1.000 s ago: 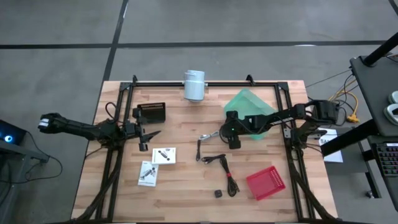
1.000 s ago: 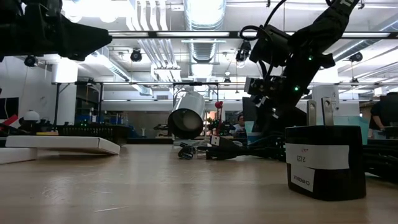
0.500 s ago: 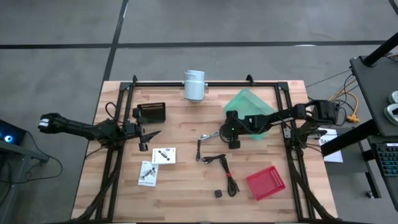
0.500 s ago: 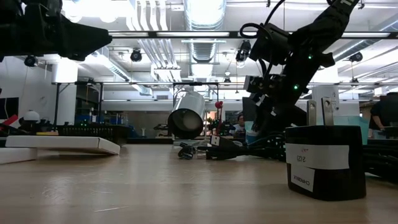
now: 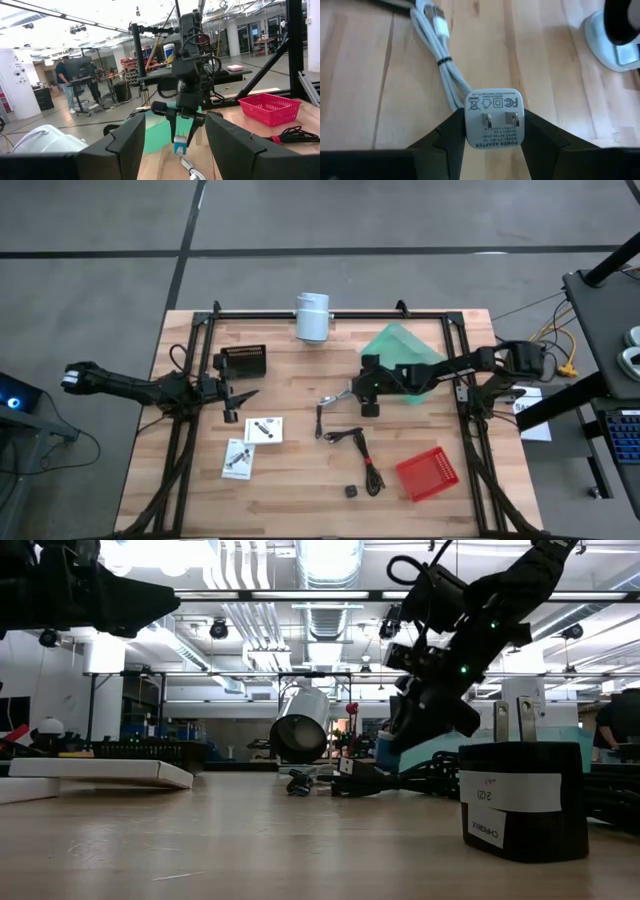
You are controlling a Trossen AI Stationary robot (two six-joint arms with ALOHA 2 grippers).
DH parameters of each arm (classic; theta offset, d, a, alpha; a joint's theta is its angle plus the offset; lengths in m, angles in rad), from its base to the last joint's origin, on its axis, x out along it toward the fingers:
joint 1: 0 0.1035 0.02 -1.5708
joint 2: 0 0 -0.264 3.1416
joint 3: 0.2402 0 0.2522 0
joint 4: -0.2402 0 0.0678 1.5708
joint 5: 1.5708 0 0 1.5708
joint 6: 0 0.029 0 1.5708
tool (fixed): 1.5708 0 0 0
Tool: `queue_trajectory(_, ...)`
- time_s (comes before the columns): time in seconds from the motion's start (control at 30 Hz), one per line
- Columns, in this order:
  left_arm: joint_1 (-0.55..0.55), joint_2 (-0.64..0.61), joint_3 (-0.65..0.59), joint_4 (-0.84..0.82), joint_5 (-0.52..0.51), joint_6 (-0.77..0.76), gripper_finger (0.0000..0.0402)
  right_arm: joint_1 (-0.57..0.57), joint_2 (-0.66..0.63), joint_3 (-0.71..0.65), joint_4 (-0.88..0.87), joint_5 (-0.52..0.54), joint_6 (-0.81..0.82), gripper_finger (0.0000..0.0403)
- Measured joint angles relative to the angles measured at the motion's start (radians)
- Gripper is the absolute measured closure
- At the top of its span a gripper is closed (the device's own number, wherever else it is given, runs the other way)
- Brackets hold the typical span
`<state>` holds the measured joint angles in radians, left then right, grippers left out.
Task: Pick and place items into bin
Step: Put the white charger adapter into the red bin
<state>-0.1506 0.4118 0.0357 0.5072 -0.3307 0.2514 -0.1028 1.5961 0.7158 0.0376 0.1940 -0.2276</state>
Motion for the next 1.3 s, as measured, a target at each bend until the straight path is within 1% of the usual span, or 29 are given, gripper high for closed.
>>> queue_trajectory(0.1,0.000,0.000,0.000,0.000,0.000,0.000,0.0210,0.000,-0.033,0.000,-0.006,-0.071,0.049,0.0256)
queue_trajectory(0.3,0.000,0.000,0.000,0.000,0.000,0.000,0.0210,0.008,-0.130,0.000,-0.036,-0.286,0.153,0.0257)
queue_trajectory(0.4,0.000,-0.001,0.000,0.000,0.000,0.000,0.0210,0.036,-0.182,0.000,-0.067,-0.324,0.170,0.0257)
queue_trajectory(0.5,0.000,-0.001,0.000,0.000,0.000,0.000,0.0210,0.074,-0.229,0.000,-0.101,-0.327,0.190,0.0257)
queue_trajectory(0.7,0.000,-0.002,0.000,0.000,0.000,0.000,0.0210,0.170,-0.301,0.000,-0.170,-0.322,0.297,0.0257)
queue_trajectory(0.97,0.000,0.000,0.000,0.008,0.000,-0.002,0.0210,0.332,-0.318,0.000,-0.227,-0.177,0.428,0.0257)
queue_trajectory(1.1,0.000,-0.003,0.000,0.013,-0.001,-0.005,0.0210,0.410,-0.318,0.000,-0.237,-0.139,0.499,0.0257)
queue_trajectory(1.3,0.000,-0.017,0.000,0.044,-0.004,-0.008,0.0210,0.511,-0.318,0.000,-0.271,-0.113,0.627,0.0257)
